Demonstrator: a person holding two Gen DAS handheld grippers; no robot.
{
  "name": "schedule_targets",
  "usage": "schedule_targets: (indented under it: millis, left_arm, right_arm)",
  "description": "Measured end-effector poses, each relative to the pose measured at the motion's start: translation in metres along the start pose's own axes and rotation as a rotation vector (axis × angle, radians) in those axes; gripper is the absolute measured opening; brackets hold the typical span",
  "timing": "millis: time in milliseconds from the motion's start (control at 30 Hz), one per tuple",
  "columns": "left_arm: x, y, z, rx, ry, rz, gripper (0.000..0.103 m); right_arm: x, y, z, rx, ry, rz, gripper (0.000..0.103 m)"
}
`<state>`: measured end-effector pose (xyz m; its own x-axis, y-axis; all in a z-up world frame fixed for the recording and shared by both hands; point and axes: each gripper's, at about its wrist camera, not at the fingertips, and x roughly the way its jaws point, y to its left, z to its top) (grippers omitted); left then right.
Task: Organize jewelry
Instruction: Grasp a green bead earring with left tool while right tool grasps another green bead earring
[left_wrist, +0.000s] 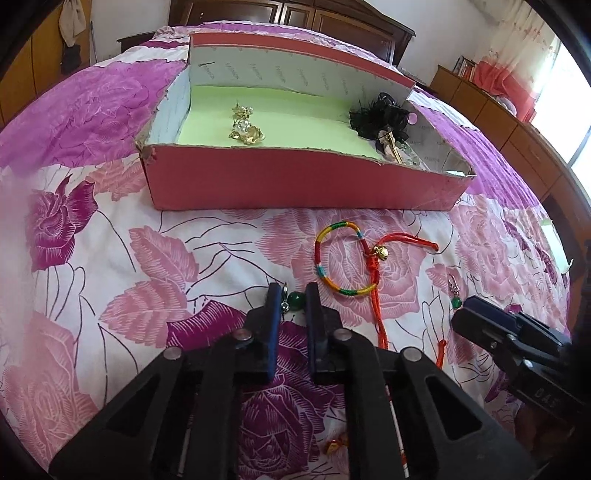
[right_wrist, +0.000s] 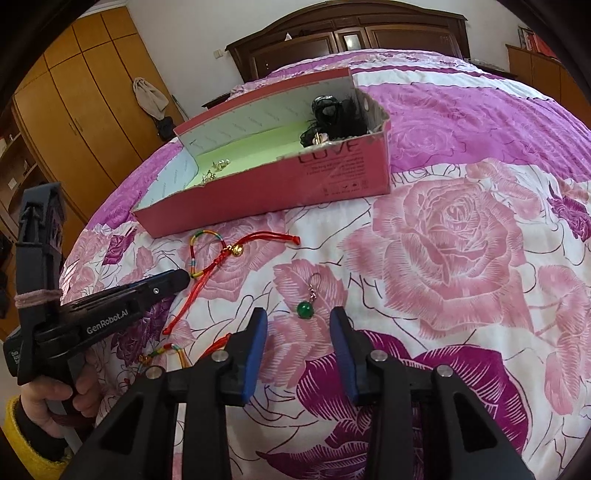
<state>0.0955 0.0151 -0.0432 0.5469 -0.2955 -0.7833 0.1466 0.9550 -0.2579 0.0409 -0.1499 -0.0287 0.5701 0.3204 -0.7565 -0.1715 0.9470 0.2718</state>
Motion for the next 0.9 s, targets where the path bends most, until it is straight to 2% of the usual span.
schedule_targets:
  millis: [133,333,600,900]
  left_arm:
    - [0.0,0.001,0.0,-0.007,-0.001,-0.008,0.004]
    - [-0.003,0.001,-0.001,-0.007,-0.009,-0.006,0.004]
    - [-0.025,-0.002,0.0,0.0,-0.058,-0.001,0.004]
    - [-0.054,-0.014,0.004,0.034,-0.136,0.012,0.004]
  right_arm:
    - [0.008,0.0,0.003,0.006,0.016,-0.018,0.033]
    - [0.02,-0.016,0.007,0.086,0.046,-0.018,0.012]
    - [0.005,-0.017,0.005,0.105,-0.01,0.034,0.011]
    - [-0.031,-0.002,0.005,0.069,-0.133,0.065,0.011]
